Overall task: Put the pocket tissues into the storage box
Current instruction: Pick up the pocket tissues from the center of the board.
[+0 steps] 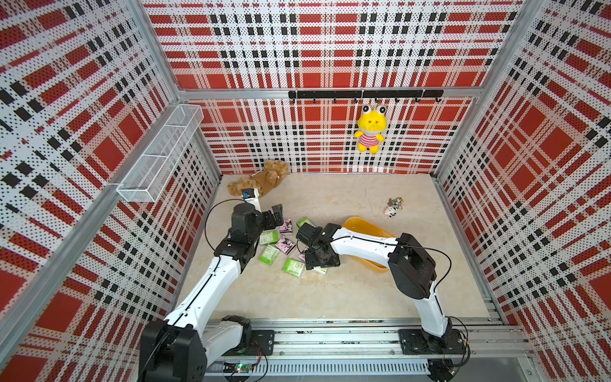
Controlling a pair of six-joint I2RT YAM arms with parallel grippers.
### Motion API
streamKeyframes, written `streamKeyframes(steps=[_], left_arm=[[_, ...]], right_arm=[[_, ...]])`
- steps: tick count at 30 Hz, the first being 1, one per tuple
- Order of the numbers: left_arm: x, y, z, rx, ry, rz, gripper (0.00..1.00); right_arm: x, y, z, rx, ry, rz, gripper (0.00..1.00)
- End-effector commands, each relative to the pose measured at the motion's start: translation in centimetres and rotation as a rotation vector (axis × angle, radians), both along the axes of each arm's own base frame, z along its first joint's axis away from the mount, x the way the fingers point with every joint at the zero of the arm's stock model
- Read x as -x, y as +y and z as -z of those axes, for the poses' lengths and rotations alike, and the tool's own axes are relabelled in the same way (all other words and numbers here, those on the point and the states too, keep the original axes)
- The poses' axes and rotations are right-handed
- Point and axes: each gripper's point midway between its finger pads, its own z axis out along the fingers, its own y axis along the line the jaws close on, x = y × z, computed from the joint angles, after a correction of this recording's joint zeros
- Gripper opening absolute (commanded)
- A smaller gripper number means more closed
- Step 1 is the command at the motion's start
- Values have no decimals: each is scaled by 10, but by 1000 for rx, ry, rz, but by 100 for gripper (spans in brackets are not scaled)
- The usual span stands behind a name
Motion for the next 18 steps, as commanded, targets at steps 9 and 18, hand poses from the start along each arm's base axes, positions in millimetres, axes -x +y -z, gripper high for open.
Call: streamKeyframes(steps=[9,18], left_arm=[[3,6,1,-16,0,-4,99],[5,8,3,-16,2,-6,99]], right_arm=[[-1,-14,15,77,11,32,80],[-4,-8,15,55,8,20,69]])
